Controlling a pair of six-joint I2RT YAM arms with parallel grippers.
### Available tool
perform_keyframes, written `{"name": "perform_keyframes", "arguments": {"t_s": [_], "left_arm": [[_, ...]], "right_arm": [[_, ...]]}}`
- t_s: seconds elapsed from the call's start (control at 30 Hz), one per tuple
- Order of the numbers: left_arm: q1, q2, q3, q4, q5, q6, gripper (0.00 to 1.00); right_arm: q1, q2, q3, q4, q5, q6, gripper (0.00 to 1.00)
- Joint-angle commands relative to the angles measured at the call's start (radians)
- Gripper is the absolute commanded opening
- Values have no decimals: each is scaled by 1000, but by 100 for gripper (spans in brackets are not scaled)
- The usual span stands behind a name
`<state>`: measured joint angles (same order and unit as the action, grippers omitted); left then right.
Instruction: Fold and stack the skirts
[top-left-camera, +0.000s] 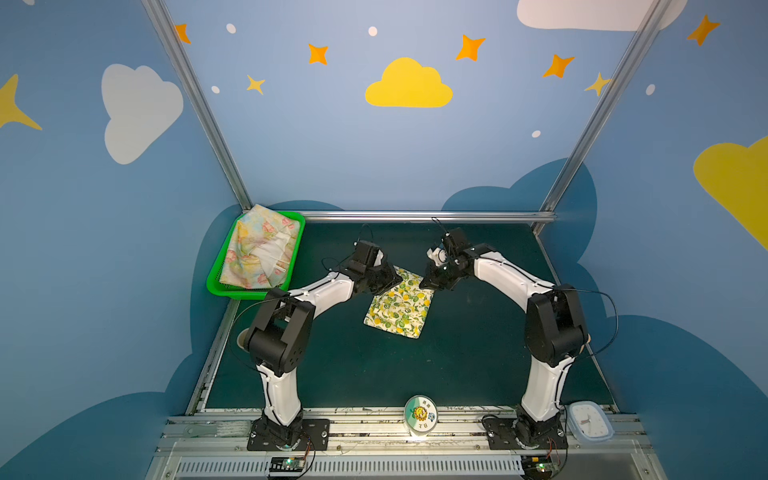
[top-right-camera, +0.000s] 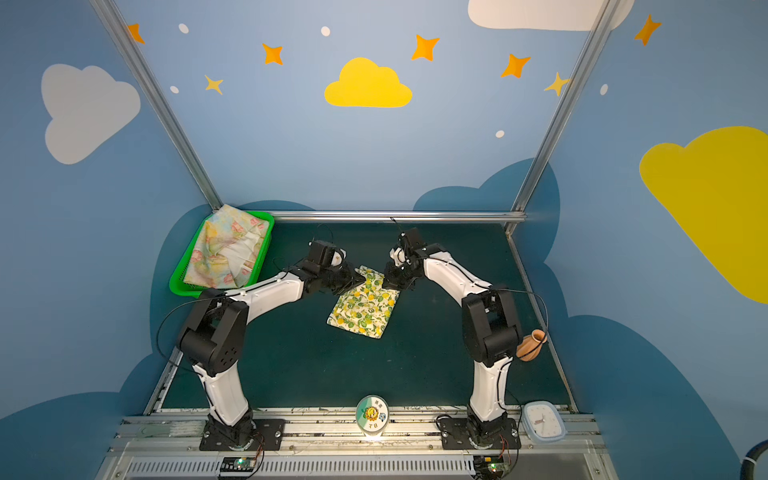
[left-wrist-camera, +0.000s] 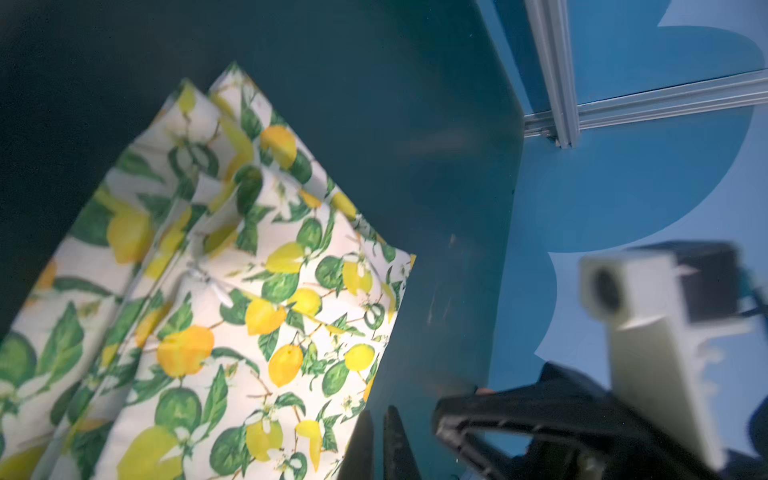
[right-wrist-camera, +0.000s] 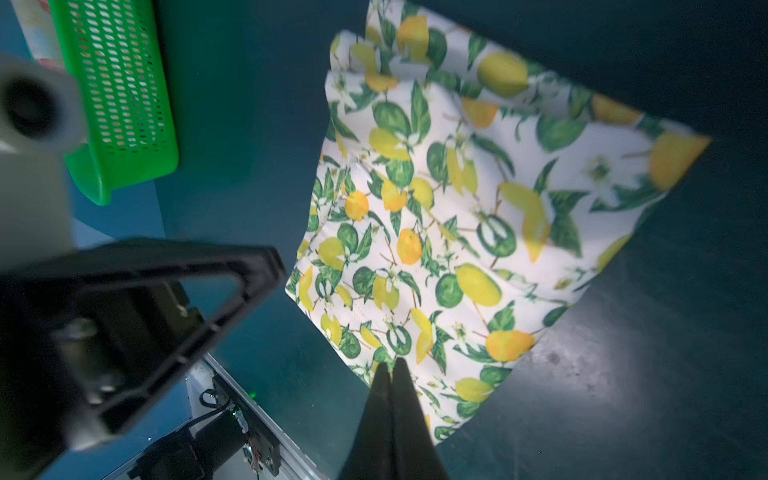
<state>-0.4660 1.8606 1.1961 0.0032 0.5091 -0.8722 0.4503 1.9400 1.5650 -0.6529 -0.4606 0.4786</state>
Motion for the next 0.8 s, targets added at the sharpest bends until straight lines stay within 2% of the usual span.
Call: {"name": "perform_keyframes", "arguments": {"t_s": [0.0, 0.2, 0.37, 0.53, 0.77], "left_arm": [[-26, 2, -102, 44, -6, -77, 9], [-45, 3, -194, 73, -29, -111, 9], [-48, 26, -220, 53, -60, -128, 8], [-37, 40, -228, 11, -77, -91, 7], [34, 47, -211, -59, -101, -24, 7]], "right_arm": [[-22, 84, 65, -55, -19, -60, 0], [-59, 208, 144, -63, -19, -75, 0], [-67, 269, 131, -64, 8, -77, 0], [-67, 246, 5, -7, 36, -53, 0], [-34, 126, -250, 99, 53, 33, 0]]}}
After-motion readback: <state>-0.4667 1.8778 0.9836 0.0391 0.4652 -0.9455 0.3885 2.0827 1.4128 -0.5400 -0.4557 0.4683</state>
